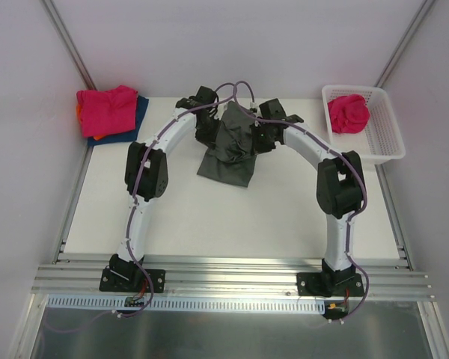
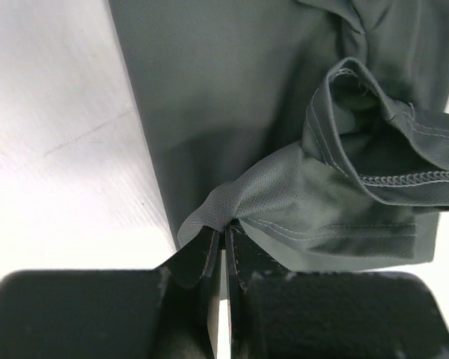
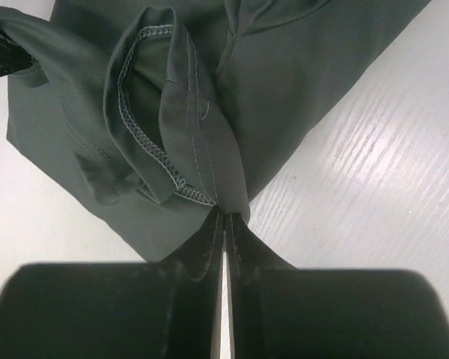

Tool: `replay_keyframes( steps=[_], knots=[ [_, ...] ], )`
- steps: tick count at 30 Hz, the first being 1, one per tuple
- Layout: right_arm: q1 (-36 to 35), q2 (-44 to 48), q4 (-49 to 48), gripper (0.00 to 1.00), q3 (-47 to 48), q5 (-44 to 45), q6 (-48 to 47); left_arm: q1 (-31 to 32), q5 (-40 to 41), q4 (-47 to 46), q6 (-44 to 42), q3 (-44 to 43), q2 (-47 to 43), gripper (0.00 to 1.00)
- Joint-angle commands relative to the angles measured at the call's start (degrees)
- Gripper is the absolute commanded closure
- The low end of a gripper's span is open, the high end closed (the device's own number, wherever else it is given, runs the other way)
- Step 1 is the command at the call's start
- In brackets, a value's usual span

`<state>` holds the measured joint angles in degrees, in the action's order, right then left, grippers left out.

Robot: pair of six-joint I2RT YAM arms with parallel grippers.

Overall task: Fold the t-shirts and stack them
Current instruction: Fold the folded rectangular tshirt in 1/3 of the way

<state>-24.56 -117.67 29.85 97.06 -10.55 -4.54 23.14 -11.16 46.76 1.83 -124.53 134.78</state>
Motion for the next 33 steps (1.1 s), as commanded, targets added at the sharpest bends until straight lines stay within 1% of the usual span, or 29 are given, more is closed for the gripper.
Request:
replay_keyframes(
  steps=[1,2,3,4,5,6,7,8,10,12,15,18,21,25,33],
  knots=[
    [-0.1,-1.2,-1.2,0.99,4.0,2.5,-1.8,-0.8,3.0,-1.3,-1.2,-3.4,0.8,1.00],
    [-0.1,-1.3,-1.1,0.90,4.3,5.2,-2.0,-0.8,3.8,-1.8,-1.3,-3.8,1.1,0.91],
    [-0.2,-1.6,-1.0,0.79,4.7,6.1,-2.2,-0.8,4.9,-1.8,-1.2,-4.0,1.4,0.45],
    [-0.2,-1.8,-1.0,0.64,4.9,6.6,-2.3,-0.8,6.4,-2.1,-0.8,-4.4,1.4,0.21],
    [-0.3,-1.6,-0.9,0.38,5.1,7.8,-2.3,-0.8,8.0,-2.3,-0.3,-4.5,1.5,0.03],
    [-0.3,-1.5,-0.9,0.30,5.2,8.2,-2.4,-0.9,8.2,-2.3,-0.4,-4.8,1.4,0.01],
    [-0.4,-1.1,-0.8,0.23,5.4,8.6,-2.8,-1.0,8.5,-2.3,0.0,-5.2,1.0,0.01],
    [-0.5,-0.8,-0.8,0.14,5.4,9.0,-3.0,-1.0,8.7,-2.3,0.4,-5.1,0.5,0.01],
    [-0.5,0.5,-0.6,0.11,5.1,9.2,-2.9,-1.0,9.1,-2.1,1.2,-4.5,-1.9,0.01],
    [-0.8,1.6,-0.5,0.12,4.5,9.3,-2.8,-1.1,9.3,-2.2,1.9,-3.1,-5.6,0.01],
    [-1.5,4.5,-0.1,0.15,3.0,8.5,-1.7,-1.2,8.3,-2.1,3.1,3.4,-11.8,0.01],
    [-2.6,7.5,0.3,0.19,1.1,4.4,0.8,-2.0,6.7,-2.1,4.9,9.3,-18.0,0.01],
    [-4.9,9.7,0.5,0.22,-0.8,1.1,3.7,-3.3,6.5,-2.1,5.5,12.5,-22.7,0.01],
    [-8.2,10.4,0.6,0.22,-2.2,-2.5,6.6,-5.0,7.8,-2.0,4.9,13.8,-26.8,0.01],
    [-11.8,6.0,0.7,0.22,0.7,-2.9,7.7,-6.8,8.3,-2.0,4.5,15.5,-32.0,0.01]
  ],
)
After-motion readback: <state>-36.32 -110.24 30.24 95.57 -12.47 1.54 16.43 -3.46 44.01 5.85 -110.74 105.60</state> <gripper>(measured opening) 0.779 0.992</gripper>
